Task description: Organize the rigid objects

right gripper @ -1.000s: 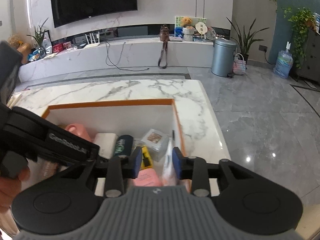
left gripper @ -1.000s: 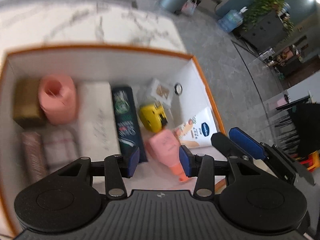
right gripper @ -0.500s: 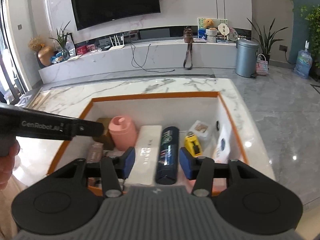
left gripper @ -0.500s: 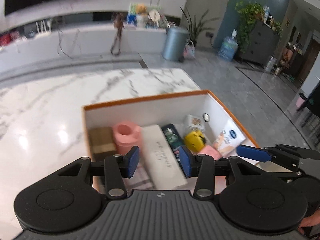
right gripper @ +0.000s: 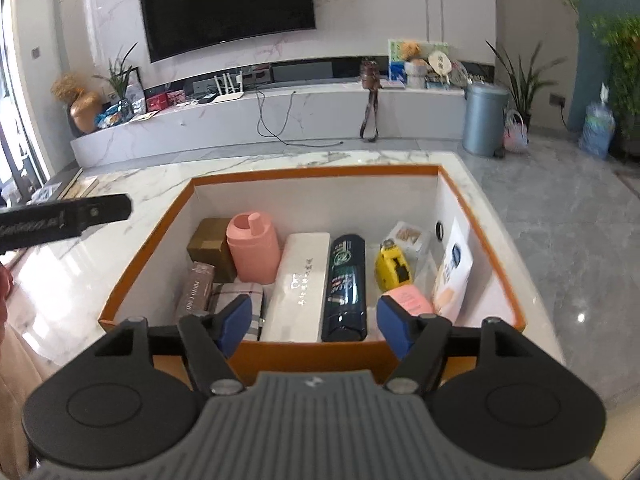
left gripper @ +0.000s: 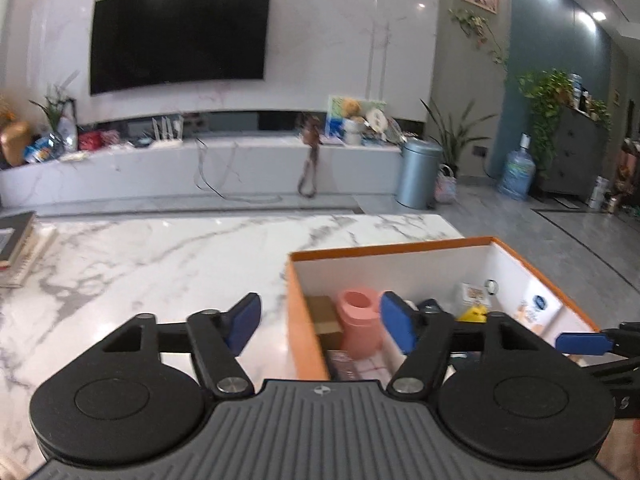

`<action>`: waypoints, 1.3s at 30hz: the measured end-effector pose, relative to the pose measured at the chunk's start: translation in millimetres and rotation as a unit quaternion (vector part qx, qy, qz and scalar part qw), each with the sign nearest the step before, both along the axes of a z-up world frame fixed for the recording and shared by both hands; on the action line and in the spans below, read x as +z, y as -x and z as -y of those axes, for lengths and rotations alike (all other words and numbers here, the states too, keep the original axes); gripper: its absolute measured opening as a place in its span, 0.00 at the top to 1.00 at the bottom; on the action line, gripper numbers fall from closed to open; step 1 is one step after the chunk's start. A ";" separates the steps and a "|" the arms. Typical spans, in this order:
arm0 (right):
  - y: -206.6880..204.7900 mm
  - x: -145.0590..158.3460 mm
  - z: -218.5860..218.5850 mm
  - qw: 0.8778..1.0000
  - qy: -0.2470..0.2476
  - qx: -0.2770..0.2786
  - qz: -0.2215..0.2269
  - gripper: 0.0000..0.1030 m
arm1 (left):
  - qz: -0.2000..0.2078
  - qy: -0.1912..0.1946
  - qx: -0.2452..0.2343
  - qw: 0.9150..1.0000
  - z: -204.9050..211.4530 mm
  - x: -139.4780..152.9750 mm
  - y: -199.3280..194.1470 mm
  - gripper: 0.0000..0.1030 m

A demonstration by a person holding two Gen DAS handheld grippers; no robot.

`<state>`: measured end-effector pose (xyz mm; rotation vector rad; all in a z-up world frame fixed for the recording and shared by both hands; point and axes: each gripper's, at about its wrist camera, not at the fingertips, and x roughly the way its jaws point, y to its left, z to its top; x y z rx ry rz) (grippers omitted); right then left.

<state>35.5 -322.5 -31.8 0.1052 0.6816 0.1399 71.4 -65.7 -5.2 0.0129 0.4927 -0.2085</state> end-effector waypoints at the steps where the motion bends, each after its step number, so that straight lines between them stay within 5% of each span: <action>1: -1.7 -1.0 -0.3 1.000 -0.007 -0.001 -0.001 0.30 | 0.004 -0.003 0.004 1.000 -0.9 -0.7 1.6 0.12; 4: -1.6 -4.9 -6.7 1.000 0.003 0.000 0.007 0.22 | 0.004 -0.010 0.024 1.000 -4.7 -2.1 5.7 0.04; 12: -0.5 -10.7 1.6 0.999 -0.011 -0.026 0.017 0.21 | 0.003 -0.025 0.041 0.999 -11.1 -13.2 10.5 0.00; 39: -6.5 -16.3 -17.1 0.999 0.046 -0.024 0.010 0.20 | -0.023 -0.050 0.032 0.998 -9.0 -26.7 20.8 0.00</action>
